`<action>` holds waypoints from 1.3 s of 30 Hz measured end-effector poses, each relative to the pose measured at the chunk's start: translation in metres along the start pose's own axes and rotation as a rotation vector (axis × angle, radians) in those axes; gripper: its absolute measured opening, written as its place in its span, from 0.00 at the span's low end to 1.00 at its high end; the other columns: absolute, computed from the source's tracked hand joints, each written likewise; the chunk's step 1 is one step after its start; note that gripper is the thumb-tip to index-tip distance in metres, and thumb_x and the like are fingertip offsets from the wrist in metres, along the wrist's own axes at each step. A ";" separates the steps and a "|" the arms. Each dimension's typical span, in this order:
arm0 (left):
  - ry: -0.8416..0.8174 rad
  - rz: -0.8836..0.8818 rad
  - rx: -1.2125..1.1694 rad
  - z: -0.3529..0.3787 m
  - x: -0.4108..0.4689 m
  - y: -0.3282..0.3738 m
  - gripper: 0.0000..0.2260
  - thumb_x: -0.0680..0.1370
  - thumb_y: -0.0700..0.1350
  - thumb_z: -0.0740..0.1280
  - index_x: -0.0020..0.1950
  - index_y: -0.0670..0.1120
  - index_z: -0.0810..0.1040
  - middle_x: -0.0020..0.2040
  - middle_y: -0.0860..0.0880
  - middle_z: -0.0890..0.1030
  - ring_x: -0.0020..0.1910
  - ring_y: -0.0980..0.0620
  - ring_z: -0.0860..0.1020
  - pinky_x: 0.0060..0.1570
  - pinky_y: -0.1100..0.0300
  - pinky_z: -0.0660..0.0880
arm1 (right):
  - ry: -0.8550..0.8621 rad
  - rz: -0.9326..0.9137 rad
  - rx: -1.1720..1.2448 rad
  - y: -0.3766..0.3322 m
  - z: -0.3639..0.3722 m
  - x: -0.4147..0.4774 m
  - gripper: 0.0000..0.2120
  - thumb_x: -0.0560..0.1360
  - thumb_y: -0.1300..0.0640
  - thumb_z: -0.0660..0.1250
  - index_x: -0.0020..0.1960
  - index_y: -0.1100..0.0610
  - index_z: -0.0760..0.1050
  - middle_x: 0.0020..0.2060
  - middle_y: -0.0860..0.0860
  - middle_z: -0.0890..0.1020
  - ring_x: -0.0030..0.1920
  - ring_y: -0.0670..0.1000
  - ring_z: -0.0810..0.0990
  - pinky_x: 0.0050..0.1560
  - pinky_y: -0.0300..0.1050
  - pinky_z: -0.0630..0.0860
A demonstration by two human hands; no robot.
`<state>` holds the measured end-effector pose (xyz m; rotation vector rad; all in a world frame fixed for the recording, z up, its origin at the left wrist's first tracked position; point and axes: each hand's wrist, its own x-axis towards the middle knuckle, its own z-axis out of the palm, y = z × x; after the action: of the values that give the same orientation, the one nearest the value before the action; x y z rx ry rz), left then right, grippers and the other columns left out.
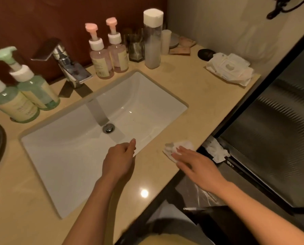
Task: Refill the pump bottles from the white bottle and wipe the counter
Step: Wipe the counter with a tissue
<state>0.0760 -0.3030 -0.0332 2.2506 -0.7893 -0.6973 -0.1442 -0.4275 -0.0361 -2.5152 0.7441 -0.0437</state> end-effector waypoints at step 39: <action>-0.043 -0.033 -0.029 0.027 -0.001 0.034 0.24 0.81 0.59 0.50 0.34 0.45 0.70 0.34 0.39 0.77 0.32 0.48 0.72 0.34 0.58 0.66 | 0.049 0.119 -0.092 0.006 -0.019 0.076 0.22 0.82 0.47 0.52 0.75 0.50 0.60 0.74 0.51 0.61 0.73 0.48 0.60 0.64 0.43 0.64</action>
<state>0.0462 -0.3340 -0.0265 2.2336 -0.7592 -0.7699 -0.0862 -0.4796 -0.0312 -2.5586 0.9344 -0.0308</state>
